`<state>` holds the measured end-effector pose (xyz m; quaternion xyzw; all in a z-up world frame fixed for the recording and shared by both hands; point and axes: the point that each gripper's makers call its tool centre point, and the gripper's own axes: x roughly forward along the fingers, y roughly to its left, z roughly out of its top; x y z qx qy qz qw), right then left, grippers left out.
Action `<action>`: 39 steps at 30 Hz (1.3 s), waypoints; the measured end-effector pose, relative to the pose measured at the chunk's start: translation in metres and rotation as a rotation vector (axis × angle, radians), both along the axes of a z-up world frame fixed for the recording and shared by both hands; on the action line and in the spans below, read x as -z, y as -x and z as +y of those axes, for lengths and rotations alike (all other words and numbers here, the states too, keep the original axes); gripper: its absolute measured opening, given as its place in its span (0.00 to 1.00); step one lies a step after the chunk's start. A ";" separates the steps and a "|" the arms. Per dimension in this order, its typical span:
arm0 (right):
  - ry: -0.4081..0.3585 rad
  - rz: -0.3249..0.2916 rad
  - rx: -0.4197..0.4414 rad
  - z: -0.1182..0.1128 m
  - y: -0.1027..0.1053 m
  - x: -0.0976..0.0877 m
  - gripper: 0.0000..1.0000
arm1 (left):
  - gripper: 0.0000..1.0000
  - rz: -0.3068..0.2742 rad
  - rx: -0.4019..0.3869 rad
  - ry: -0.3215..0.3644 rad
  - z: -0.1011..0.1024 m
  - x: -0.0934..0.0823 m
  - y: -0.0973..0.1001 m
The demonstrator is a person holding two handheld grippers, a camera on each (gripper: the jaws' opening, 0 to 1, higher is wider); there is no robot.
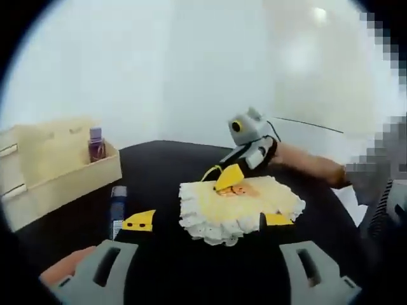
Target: Open the drawer, pick up the cosmetic bottles from the table one by one, place them into the drawer, release the gripper, close the drawer, and move the gripper away
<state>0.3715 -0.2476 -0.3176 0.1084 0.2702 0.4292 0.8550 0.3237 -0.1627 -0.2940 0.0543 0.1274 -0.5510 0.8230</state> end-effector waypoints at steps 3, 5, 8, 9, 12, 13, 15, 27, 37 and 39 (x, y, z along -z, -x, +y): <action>0.026 -0.016 -0.001 -0.003 -0.006 -0.001 0.25 | 0.58 0.008 0.015 -0.006 0.000 0.002 0.000; 0.026 -0.013 0.011 -0.007 -0.011 -0.003 0.23 | 0.58 0.015 0.023 -0.010 0.002 0.002 -0.002; 0.002 0.008 0.050 -0.013 -0.019 -0.007 0.15 | 0.58 0.017 0.024 -0.015 0.003 0.003 -0.002; -0.002 0.012 0.062 -0.016 -0.022 -0.008 0.13 | 0.58 0.019 0.023 -0.012 0.004 0.003 -0.003; -0.020 0.015 0.065 -0.015 -0.021 -0.010 0.11 | 0.58 0.019 0.020 -0.014 0.009 0.000 -0.012; -0.021 0.007 0.066 -0.012 -0.017 -0.009 0.10 | 0.58 0.018 0.020 -0.014 0.010 0.000 -0.013; -0.026 0.003 0.072 -0.010 -0.015 -0.011 0.09 | 0.58 0.017 0.021 -0.014 0.010 -0.001 -0.013; -0.066 -0.227 -0.001 0.014 0.012 -0.056 0.07 | 0.60 0.039 0.028 0.034 0.004 -0.007 -0.002; -0.120 -0.347 -0.075 0.034 0.034 -0.083 0.00 | 0.65 0.085 0.070 0.043 -0.006 -0.002 0.007; -0.136 -0.351 -0.091 0.037 0.036 -0.087 0.00 | 0.65 0.095 0.087 0.043 -0.010 0.000 0.011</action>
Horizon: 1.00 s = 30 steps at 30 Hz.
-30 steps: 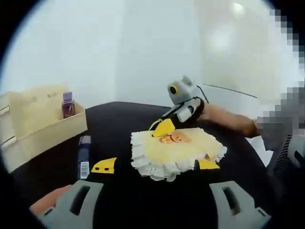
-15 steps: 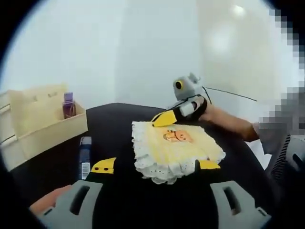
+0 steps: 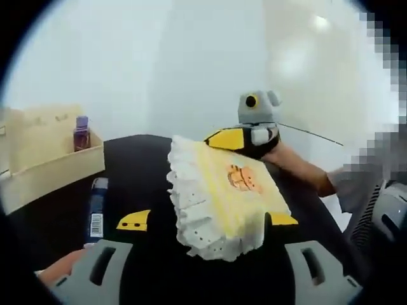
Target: Open the drawer, pick up the cosmetic bottles from the table one by one, place them into the drawer, release the gripper, close the drawer, and move the gripper away
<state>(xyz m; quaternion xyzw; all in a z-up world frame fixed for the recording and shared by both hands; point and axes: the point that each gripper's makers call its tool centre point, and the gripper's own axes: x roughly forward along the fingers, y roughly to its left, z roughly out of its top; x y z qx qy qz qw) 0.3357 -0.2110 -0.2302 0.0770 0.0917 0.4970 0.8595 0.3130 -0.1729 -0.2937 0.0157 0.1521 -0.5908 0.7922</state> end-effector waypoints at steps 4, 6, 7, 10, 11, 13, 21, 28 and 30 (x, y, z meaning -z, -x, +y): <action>-0.017 -0.013 -0.049 0.011 0.010 -0.006 0.00 | 0.68 0.001 0.037 -0.005 -0.010 0.003 0.011; -0.003 -0.021 -0.079 0.016 0.016 -0.006 0.00 | 0.69 0.015 0.057 0.018 -0.011 -0.001 0.014; 0.019 0.007 -0.158 0.022 0.031 0.000 0.00 | 0.68 0.018 0.062 0.028 -0.011 -0.003 0.015; 0.079 -0.031 -0.196 0.038 0.040 0.009 0.00 | 0.68 0.034 0.069 -0.006 -0.011 0.004 0.013; 0.094 -0.036 -0.196 0.041 0.040 0.011 0.00 | 0.67 0.050 0.045 -0.050 -0.010 0.015 0.009; 0.125 -0.057 -0.213 0.047 0.043 0.017 0.00 | 0.62 0.015 0.037 -0.117 -0.005 0.029 0.007; 0.078 -0.033 -0.075 0.017 0.009 0.011 0.12 | 0.61 0.018 0.037 -0.085 -0.006 0.021 0.008; 0.091 0.147 -0.049 -0.005 -0.019 0.052 0.41 | 0.61 0.005 0.033 -0.054 -0.007 0.013 0.010; 0.115 0.146 -0.114 0.002 -0.017 0.063 0.43 | 0.61 -0.024 0.039 -0.051 -0.009 0.011 0.012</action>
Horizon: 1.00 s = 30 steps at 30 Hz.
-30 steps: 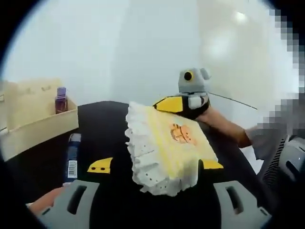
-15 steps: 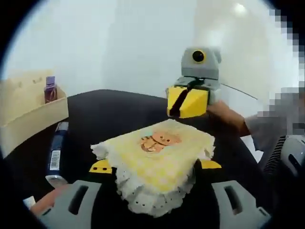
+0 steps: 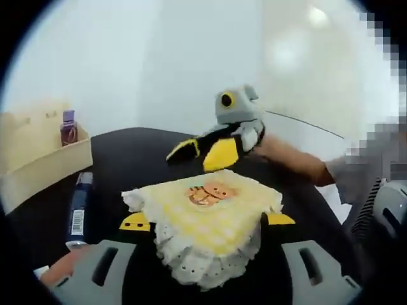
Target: Open the drawer, pick up the cosmetic bottles from the table one by one, place them into the drawer, release the gripper, close the drawer, and move the gripper away
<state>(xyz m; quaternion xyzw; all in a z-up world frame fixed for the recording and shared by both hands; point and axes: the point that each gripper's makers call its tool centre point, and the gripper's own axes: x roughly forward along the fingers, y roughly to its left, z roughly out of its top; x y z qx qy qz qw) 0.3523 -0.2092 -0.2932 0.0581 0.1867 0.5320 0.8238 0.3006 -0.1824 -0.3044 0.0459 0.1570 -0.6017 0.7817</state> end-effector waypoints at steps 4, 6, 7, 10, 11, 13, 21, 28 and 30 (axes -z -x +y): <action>0.040 0.069 -0.086 0.021 0.011 0.016 0.48 | 0.62 -0.037 0.012 0.016 0.000 -0.006 0.001; 0.023 0.128 -0.095 0.022 0.011 0.016 0.48 | 0.62 -0.042 0.012 0.013 0.000 -0.006 0.001; 0.027 0.121 -0.089 0.019 0.007 0.015 0.47 | 0.62 -0.044 0.010 0.004 -0.001 -0.004 0.001; 0.025 0.113 -0.095 0.014 0.012 0.010 0.37 | 0.61 -0.055 0.010 -0.008 -0.002 -0.002 0.001; 0.026 0.099 -0.096 0.015 0.015 0.009 0.35 | 0.61 -0.055 0.012 -0.005 -0.002 -0.002 0.002; -0.005 0.090 -0.094 0.011 0.013 0.000 0.32 | 0.59 -0.050 0.011 0.006 -0.001 -0.004 0.002; -0.143 0.078 -0.140 0.016 0.030 -0.038 0.29 | 0.58 -0.005 0.002 0.048 0.002 -0.010 -0.001; -0.204 0.048 -0.206 0.034 0.060 -0.056 0.29 | 0.64 0.066 0.032 0.115 -0.004 -0.016 0.010; -0.213 0.042 -0.223 0.037 0.065 -0.059 0.29 | 0.64 0.083 0.049 0.140 -0.003 -0.021 0.011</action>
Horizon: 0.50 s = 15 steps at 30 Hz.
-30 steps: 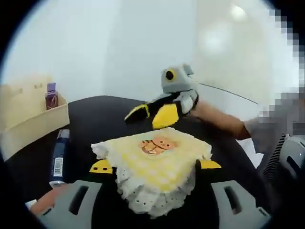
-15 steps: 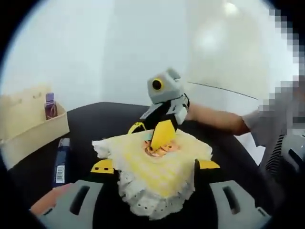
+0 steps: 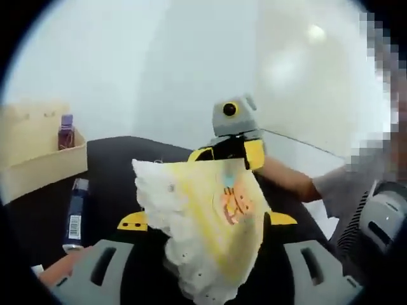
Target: Open the drawer, pick up the cosmetic bottles from the table one by one, place them into the drawer, release the gripper, close the drawer, and move the gripper away
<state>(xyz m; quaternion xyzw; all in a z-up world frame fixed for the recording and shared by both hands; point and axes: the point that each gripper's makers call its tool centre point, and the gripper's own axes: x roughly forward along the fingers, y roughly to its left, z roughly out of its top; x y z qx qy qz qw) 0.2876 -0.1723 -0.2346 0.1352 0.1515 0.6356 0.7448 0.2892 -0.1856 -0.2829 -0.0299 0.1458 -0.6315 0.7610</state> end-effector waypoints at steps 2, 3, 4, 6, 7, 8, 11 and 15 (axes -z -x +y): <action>-0.018 0.002 -0.023 0.002 0.006 -0.004 0.29 | 0.64 0.000 0.006 0.005 0.000 -0.003 0.001; -0.020 -0.001 -0.032 0.003 0.008 -0.005 0.29 | 0.63 -0.011 0.010 0.004 0.000 -0.003 0.003; -0.016 -0.008 -0.038 0.004 0.010 -0.005 0.29 | 0.63 -0.015 0.014 0.001 -0.001 -0.003 0.004; -0.012 -0.034 -0.049 0.007 0.016 -0.005 0.29 | 0.61 -0.018 0.028 0.003 -0.002 -0.004 0.008; -0.012 -0.044 -0.058 0.008 0.019 -0.005 0.29 | 0.59 -0.015 0.034 0.004 -0.003 -0.004 0.009; -0.012 -0.048 -0.065 0.009 0.022 -0.005 0.29 | 0.57 -0.016 0.041 0.002 -0.003 -0.004 0.010; -0.008 -0.066 -0.083 0.011 0.028 -0.005 0.29 | 0.44 -0.032 0.046 -0.015 -0.003 -0.002 0.012; 0.011 -0.110 -0.070 0.009 0.024 -0.004 0.29 | 0.34 -0.058 0.054 -0.023 -0.003 -0.004 0.014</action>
